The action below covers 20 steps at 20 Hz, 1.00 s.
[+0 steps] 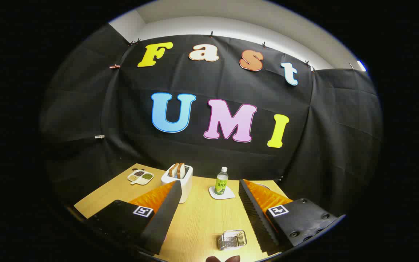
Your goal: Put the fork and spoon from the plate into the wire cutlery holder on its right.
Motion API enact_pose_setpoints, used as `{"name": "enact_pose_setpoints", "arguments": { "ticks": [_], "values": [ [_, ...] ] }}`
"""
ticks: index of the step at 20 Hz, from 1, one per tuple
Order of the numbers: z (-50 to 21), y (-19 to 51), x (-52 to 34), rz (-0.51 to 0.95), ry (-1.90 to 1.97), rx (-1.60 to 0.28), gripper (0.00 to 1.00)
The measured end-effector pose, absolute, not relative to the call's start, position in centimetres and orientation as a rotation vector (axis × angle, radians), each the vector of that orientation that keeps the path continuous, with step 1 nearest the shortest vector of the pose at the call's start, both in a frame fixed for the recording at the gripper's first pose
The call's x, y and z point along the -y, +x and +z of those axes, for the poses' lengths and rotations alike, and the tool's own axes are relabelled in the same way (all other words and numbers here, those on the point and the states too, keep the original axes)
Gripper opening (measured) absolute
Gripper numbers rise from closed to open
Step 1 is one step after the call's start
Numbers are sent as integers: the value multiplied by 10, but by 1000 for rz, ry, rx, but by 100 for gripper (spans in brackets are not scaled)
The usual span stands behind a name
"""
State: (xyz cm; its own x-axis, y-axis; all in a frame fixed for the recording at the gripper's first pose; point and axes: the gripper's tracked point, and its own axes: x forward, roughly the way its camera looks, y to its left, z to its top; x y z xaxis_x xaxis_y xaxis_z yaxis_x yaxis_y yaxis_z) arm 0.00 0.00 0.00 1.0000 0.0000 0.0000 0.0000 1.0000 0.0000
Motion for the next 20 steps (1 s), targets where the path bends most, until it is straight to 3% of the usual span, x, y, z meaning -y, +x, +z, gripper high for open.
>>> {"name": "enact_pose_setpoints", "arguments": {
  "ticks": [15, 20],
  "values": [
    [-1, 5, -1, -2, 6, -7, 98],
    [-13, 7, -26, 67, 24, -61, 98]
  ]
}}
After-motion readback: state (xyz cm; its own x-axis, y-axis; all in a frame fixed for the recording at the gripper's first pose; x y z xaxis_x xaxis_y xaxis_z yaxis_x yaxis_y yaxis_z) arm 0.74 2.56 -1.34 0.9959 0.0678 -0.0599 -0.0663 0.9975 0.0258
